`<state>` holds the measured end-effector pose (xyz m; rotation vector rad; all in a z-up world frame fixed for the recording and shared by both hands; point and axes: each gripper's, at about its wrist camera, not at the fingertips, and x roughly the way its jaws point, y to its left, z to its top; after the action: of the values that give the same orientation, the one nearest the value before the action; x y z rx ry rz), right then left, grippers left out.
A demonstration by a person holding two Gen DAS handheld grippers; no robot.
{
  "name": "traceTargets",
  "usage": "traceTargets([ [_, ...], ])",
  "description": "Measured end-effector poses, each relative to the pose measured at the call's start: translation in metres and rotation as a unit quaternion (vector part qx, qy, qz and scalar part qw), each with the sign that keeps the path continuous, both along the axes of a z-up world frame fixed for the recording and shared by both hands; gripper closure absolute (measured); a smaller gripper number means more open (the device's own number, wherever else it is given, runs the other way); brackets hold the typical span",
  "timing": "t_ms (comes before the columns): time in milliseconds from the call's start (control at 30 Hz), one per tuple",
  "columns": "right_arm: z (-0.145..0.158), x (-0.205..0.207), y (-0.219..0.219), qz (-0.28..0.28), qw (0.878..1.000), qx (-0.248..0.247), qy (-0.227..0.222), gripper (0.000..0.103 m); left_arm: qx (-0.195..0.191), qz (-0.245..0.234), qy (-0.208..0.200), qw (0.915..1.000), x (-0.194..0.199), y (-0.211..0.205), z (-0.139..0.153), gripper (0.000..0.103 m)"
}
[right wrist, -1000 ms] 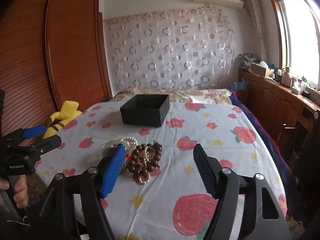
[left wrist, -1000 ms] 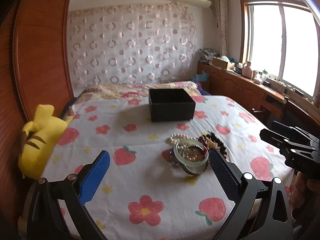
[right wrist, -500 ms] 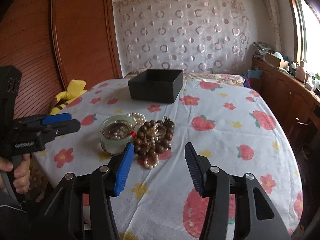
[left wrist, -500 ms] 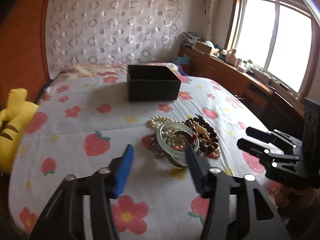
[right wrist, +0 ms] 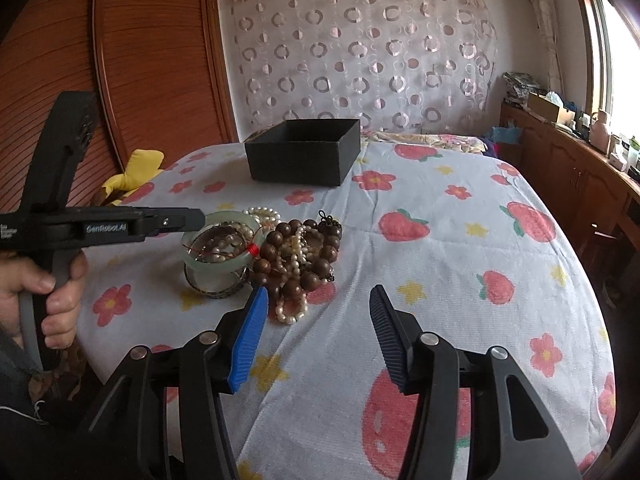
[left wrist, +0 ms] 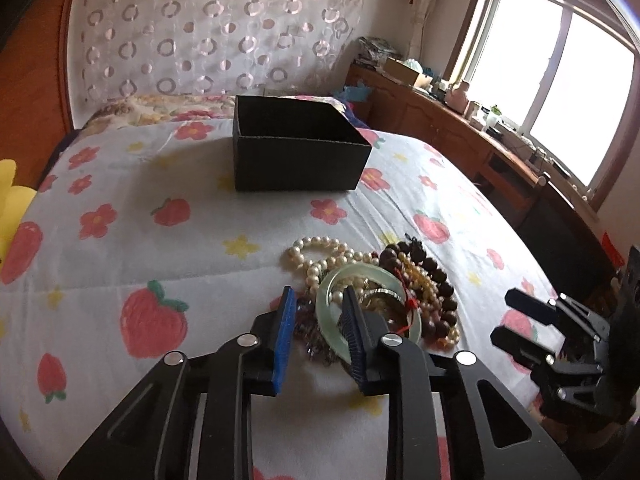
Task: Organize jewelry
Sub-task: 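Lower the left gripper onto the green jade bangle and close it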
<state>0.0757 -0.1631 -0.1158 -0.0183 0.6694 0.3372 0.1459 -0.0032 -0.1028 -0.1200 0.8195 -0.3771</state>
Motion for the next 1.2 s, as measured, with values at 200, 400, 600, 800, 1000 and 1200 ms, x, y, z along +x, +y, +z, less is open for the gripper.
traceTargets([
  [200,-0.001,0.000,-0.003,-0.002,1.000,0.005,0.001,0.047,0.007,-0.004,0.019,0.9998,0.010,-0.005,-0.002,0.092],
  [400,-0.002,0.000,-0.003,-0.005,1.000,0.010,0.003,0.047,0.026,-0.012,0.032,0.9991,0.014,-0.013,-0.006,0.091],
  [600,-0.001,0.000,-0.003,-0.002,1.000,0.006,0.001,0.047,0.029,-0.016,0.036,0.9988,0.018,-0.015,-0.006,0.091],
  [800,-0.002,0.000,-0.004,-0.004,1.000,0.005,0.003,0.047,0.032,-0.021,0.014,0.9992,0.010,-0.017,0.002,0.095],
  [1000,-0.004,0.001,-0.002,0.000,1.000,0.002,0.006,0.047,0.022,-0.012,-0.036,0.9991,-0.015,-0.011,0.027,0.095],
  [1200,-0.004,0.006,0.011,0.033,0.999,0.005,0.011,0.047,0.011,0.013,-0.074,0.9971,-0.039,0.006,0.046,0.095],
])
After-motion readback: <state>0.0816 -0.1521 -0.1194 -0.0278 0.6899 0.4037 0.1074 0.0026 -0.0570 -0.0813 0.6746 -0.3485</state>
